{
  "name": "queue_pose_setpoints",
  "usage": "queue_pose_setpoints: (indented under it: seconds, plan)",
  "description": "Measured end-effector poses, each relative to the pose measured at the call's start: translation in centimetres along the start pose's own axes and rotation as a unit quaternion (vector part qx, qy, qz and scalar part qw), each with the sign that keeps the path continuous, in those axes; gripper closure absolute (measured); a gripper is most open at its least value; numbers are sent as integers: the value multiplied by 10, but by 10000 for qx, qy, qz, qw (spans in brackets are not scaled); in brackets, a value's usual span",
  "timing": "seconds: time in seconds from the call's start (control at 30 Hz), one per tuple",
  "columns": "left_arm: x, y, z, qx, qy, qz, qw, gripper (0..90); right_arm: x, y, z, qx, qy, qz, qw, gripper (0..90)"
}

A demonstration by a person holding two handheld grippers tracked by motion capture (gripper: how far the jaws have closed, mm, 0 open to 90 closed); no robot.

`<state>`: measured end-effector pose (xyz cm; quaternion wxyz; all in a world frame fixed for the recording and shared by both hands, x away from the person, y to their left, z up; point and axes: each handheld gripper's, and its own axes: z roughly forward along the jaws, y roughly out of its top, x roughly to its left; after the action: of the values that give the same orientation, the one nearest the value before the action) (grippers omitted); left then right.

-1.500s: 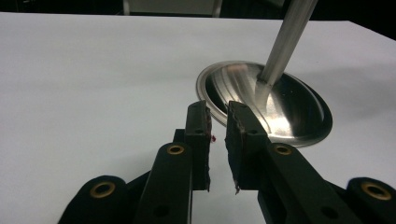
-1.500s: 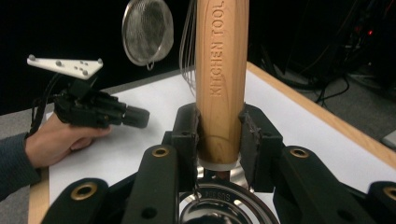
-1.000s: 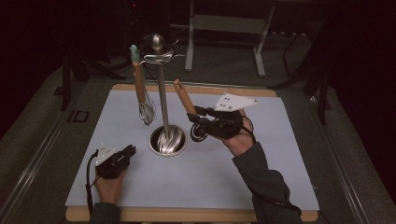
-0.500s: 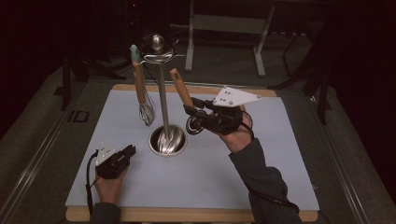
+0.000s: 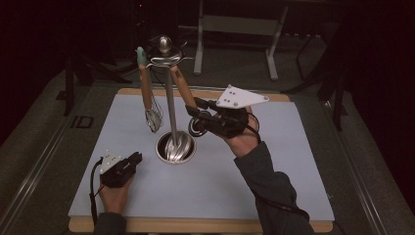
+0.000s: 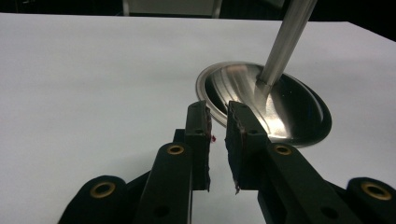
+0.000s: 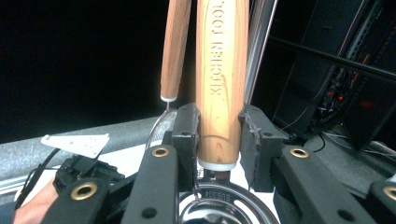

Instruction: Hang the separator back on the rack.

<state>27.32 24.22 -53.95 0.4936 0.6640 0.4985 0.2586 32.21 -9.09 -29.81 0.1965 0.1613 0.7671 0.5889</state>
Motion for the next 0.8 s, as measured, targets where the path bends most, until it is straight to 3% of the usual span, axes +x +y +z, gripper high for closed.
queue_pose_setpoints:
  seconds: [0.23, 0.63, 0.8]
  plan:
    - [0, 0, 0, -1, -5, -6, 10000, 791, 1, 3, 6, 33, -62, -29, 10000, 695]
    - [0, 0, 0, 1, -5, 7, 10000, 791, 3, 1, 18, 256, -405, -118, 9988, 690]
    - [0, 0, 0, -3, -7, 1, 10000, 791, 2, -1, 22, 268, -330, -48, 9991, 644]
